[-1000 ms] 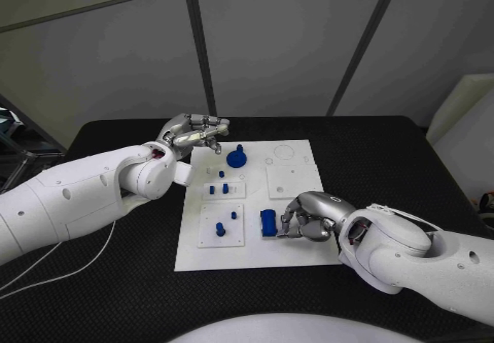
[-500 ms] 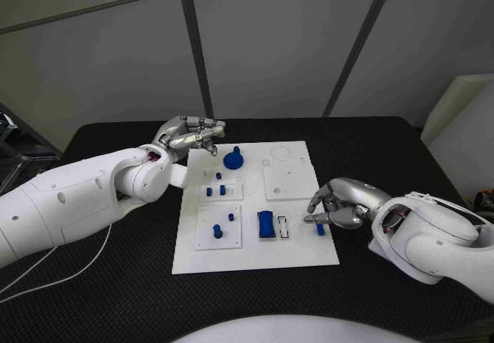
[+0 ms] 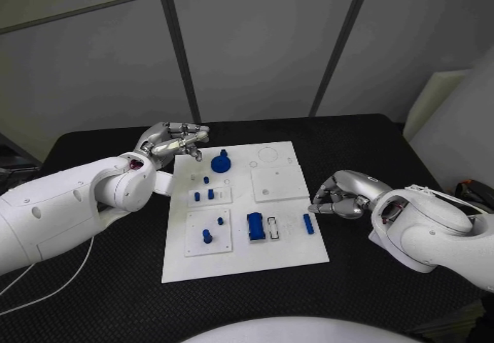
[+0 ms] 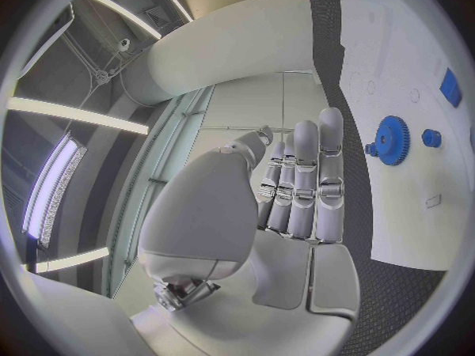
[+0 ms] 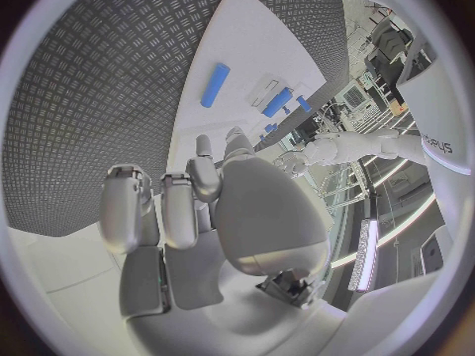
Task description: Assemble the parts on the task board
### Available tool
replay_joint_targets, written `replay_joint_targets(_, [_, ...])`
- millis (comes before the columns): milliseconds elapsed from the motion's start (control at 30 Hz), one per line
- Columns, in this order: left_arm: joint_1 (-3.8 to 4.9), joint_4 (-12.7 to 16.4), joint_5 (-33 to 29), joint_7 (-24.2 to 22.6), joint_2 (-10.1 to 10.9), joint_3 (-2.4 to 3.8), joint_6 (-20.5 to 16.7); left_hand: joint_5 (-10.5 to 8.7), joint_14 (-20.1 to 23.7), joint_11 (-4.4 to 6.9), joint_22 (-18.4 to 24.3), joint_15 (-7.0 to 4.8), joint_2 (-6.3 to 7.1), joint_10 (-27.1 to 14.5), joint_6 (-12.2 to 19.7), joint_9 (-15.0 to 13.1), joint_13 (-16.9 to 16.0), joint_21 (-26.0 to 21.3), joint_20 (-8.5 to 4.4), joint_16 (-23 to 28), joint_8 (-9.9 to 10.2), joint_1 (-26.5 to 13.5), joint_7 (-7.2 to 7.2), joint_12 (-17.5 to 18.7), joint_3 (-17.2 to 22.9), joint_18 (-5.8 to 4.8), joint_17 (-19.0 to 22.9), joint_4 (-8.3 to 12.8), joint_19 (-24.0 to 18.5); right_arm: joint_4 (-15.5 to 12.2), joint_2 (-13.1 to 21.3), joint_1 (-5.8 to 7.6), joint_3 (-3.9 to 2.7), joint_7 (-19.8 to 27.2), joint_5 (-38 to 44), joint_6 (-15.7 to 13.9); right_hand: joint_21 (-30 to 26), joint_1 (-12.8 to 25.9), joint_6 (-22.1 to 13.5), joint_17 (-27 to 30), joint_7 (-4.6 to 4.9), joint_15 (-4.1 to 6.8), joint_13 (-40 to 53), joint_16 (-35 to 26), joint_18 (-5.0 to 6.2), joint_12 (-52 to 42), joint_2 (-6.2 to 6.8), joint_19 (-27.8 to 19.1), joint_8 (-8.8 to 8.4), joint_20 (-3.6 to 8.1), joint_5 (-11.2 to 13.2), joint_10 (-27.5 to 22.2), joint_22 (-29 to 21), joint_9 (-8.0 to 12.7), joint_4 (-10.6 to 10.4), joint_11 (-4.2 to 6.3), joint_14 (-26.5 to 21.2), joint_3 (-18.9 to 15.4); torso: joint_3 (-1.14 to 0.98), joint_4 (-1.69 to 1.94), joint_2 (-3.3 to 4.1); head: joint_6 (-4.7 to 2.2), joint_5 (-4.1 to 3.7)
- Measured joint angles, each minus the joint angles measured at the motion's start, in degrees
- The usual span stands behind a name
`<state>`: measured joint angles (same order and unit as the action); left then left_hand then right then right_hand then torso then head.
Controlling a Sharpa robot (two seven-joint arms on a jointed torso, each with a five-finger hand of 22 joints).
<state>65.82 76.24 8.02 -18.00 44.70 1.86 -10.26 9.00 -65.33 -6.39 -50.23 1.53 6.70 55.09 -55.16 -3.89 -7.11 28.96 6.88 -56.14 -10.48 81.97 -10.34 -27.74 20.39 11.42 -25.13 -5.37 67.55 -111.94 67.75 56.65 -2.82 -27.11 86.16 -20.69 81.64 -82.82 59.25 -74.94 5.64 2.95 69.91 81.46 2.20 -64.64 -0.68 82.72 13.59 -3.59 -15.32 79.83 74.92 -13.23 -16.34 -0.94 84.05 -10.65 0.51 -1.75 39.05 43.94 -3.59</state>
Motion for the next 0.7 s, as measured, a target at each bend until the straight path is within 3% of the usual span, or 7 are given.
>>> replay_joint_targets(167, [-0.11,0.1,0.0,0.0,0.0,-0.02,0.0,0.00,0.0,0.00,0.0,0.00,0.00,0.0,0.0,0.0,0.0,0.0,0.00,0.0,0.0,0.0,0.00,0.0,0.0,0.00,0.0,0.0,0.0,-0.1,0.0,-0.40,0.03,-1.5,0.6,-0.2,0.0,0.9,0.0,0.0,-0.04,0.01,-0.2,0.0,0.00,0.2,0.45,0.0,0.00,0.00,-0.5,0.0,0.0,0.0,-0.2,0.00,0.0,-0.2,0.01,-0.01,-0.01,0.07,-0.81])
replay_joint_targets(700, [-0.42,0.3,0.0,0.0,0.1,-0.03,0.0,0.00,0.0,0.21,0.0,0.00,0.00,-0.2,0.0,0.0,0.0,0.0,0.00,0.0,0.0,0.0,0.00,0.0,0.0,0.01,0.0,0.0,0.0,1.0,-1.8,-2.36,0.21,-2.9,0.8,0.9,0.0,1.0,0.6,0.0,-0.22,0.01,-0.2,0.0,0.00,0.4,0.49,0.0,0.00,0.00,-1.5,0.0,0.0,-0.1,-0.2,0.00,0.0,-0.2,0.04,0.07,-0.03,0.36,-1.51])
